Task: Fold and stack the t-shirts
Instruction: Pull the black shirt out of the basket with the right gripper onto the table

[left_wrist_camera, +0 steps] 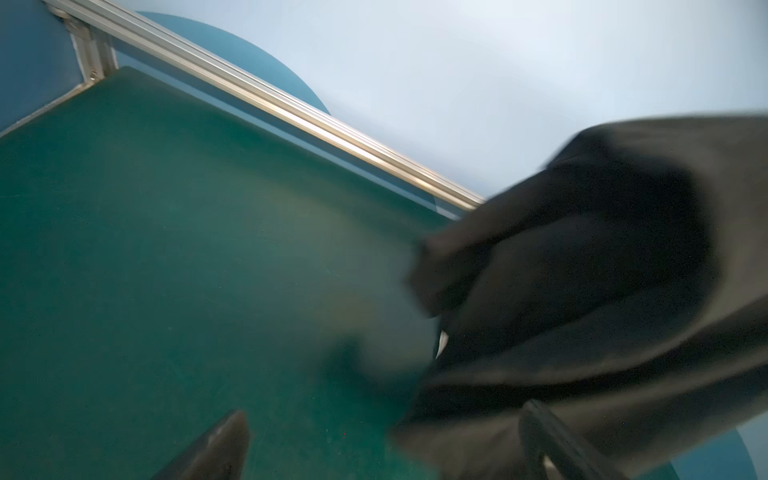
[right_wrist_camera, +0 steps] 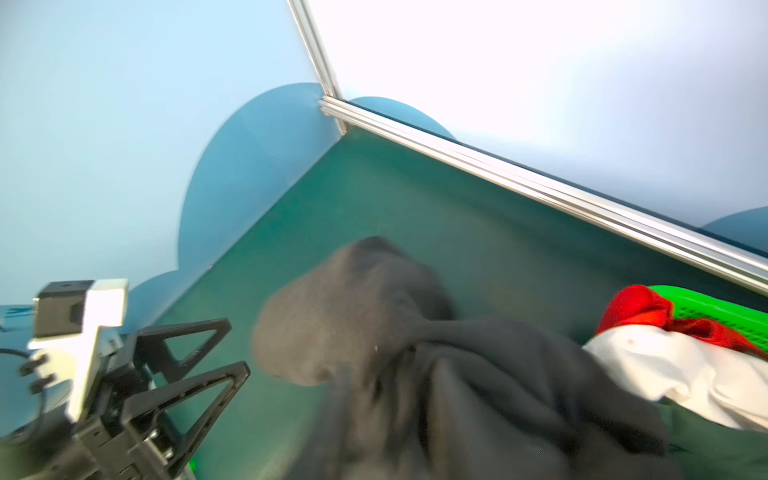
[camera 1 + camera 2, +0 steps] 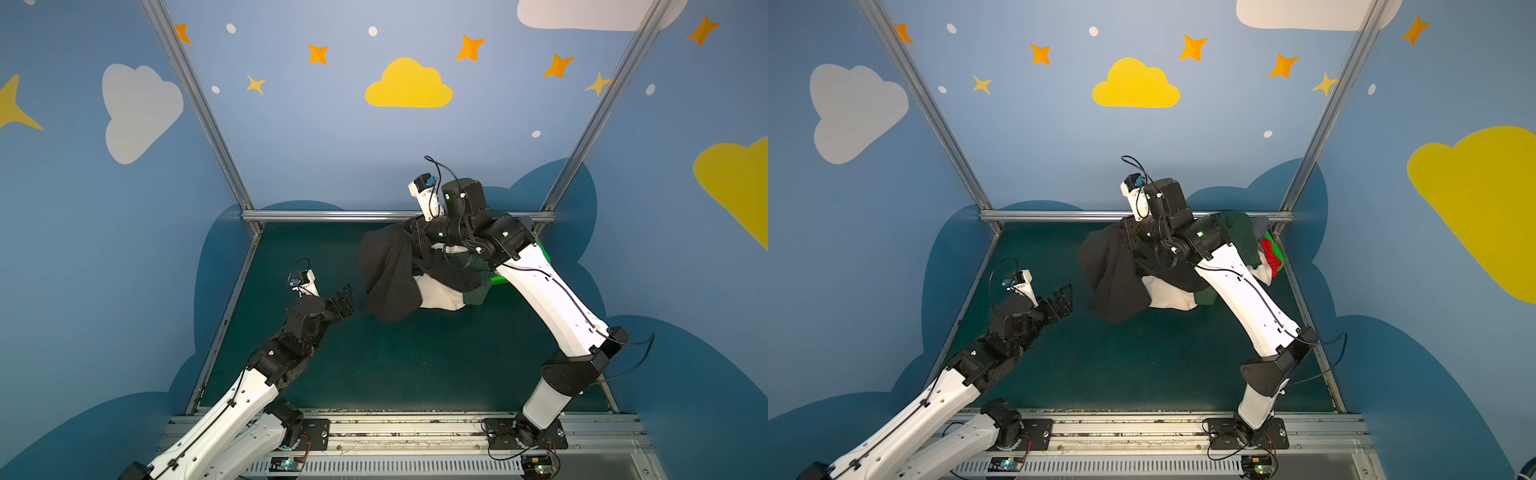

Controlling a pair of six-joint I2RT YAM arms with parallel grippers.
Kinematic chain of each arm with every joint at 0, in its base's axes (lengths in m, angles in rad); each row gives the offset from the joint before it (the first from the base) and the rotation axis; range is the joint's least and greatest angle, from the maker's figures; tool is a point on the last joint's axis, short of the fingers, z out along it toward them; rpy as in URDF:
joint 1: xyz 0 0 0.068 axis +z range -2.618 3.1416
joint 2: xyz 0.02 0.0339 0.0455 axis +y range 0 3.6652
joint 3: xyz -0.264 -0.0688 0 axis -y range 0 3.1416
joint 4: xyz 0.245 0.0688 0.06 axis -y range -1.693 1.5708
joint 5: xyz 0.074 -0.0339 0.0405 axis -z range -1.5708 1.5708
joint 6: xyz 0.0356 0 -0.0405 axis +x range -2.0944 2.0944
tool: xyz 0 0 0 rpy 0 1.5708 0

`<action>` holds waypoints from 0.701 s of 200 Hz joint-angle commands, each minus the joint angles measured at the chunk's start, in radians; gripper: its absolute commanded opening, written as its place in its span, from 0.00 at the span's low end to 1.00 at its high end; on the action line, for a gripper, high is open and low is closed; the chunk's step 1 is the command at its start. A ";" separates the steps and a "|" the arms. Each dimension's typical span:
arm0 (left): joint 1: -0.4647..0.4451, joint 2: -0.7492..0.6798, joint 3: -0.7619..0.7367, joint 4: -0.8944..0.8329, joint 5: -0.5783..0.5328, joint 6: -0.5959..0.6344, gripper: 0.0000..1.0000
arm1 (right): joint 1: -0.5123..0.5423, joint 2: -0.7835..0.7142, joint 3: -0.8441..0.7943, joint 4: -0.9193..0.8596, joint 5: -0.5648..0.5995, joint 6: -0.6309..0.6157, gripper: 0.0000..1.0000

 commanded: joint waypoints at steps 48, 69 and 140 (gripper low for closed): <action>0.003 0.056 -0.003 0.011 0.035 -0.009 1.00 | -0.247 -0.073 -0.273 -0.064 0.202 0.234 0.95; 0.002 0.171 0.029 0.030 0.093 0.029 1.00 | -0.360 -0.175 -0.477 0.013 0.213 0.312 0.95; -0.002 0.706 0.366 -0.174 0.310 0.127 1.00 | -0.682 -0.353 -0.871 0.112 0.058 0.429 0.95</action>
